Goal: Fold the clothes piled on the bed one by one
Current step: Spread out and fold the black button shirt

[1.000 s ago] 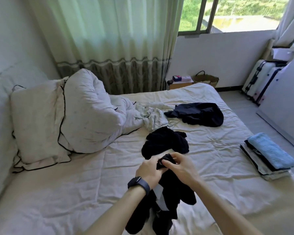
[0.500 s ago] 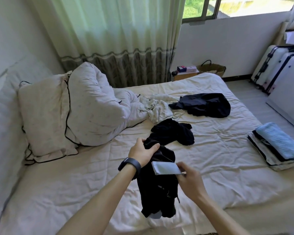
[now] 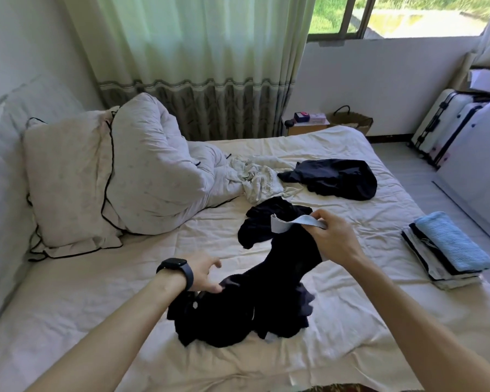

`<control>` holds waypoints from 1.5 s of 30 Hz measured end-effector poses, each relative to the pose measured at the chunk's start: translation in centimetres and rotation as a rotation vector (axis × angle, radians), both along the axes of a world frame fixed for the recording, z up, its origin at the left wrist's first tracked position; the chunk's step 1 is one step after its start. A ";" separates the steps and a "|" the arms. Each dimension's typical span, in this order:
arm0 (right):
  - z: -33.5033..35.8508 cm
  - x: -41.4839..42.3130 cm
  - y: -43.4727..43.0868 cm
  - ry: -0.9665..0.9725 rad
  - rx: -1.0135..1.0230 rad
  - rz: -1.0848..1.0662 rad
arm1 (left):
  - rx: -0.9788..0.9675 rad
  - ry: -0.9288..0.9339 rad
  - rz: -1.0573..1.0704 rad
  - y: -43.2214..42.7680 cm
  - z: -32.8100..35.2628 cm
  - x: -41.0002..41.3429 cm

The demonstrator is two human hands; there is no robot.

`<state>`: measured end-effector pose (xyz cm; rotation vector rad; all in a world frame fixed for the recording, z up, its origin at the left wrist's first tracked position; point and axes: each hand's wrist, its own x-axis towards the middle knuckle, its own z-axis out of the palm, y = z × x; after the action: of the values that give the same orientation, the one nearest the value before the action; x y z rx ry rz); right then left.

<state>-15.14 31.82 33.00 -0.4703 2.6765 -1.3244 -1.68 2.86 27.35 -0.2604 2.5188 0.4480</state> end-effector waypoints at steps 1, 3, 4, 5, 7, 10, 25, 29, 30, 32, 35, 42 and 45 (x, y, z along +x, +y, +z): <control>0.5 0.1 -0.4 0.000 0.007 0.045 | 0.106 0.075 0.041 1.1 0.4 -0.2; 1.6 0.2 -1.4 -0.017 0.047 0.140 | 0.340 0.300 0.111 4.2 1.8 -1.5; 2.1 0.3 -1.8 -0.026 0.080 0.183 | 0.450 0.397 0.126 5.8 2.9 -2.5; 2.6 0.4 -2.1 -0.024 0.115 0.221 | 0.541 0.475 0.134 7.2 4.0 -3.4; 3.7 0.1 -2.5 0.018 0.149 0.264 | 0.595 0.592 0.119 8.6 5.7 -5.3; 5.3 -1.1 -1.7 0.138 0.124 0.231 | 0.404 0.620 0.069 7.9 8.0 -7.2; 0.6 -1.6 -1.1 -0.087 -0.219 0.099 | 0.946 0.904 0.381 4.4 23.9 -8.6; -2.5 0.3 -5.3 -0.160 0.062 0.304 | 1.004 0.981 0.568 2.7 25.7 -7.6; -3.2 0.7 -6.4 -0.096 0.101 0.287 | 1.037 1.000 0.611 2.0 26.0 -7.3; -3.8 1.1 -8.1 0.072 0.148 0.195 | 1.051 1.043 0.689 0.2 26.3 -6.6; -2.8 0.5 -8.6 0.225 0.198 0.066 | 0.859 1.134 0.862 -4.0 25.7 -5.7; 3.4 -4.5 -4.6 0.459 0.228 -0.096 | 0.536 1.149 1.135 -12.6 18.7 -4.4; 5.4 -5.3 -4.7 0.332 0.153 -0.044 | 0.333 0.908 1.008 -12.3 15.9 -5.6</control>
<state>-20.42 27.17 38.38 -0.6679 3.0431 -1.1247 -7.24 -9.47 43.25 -1.4861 2.8640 1.6558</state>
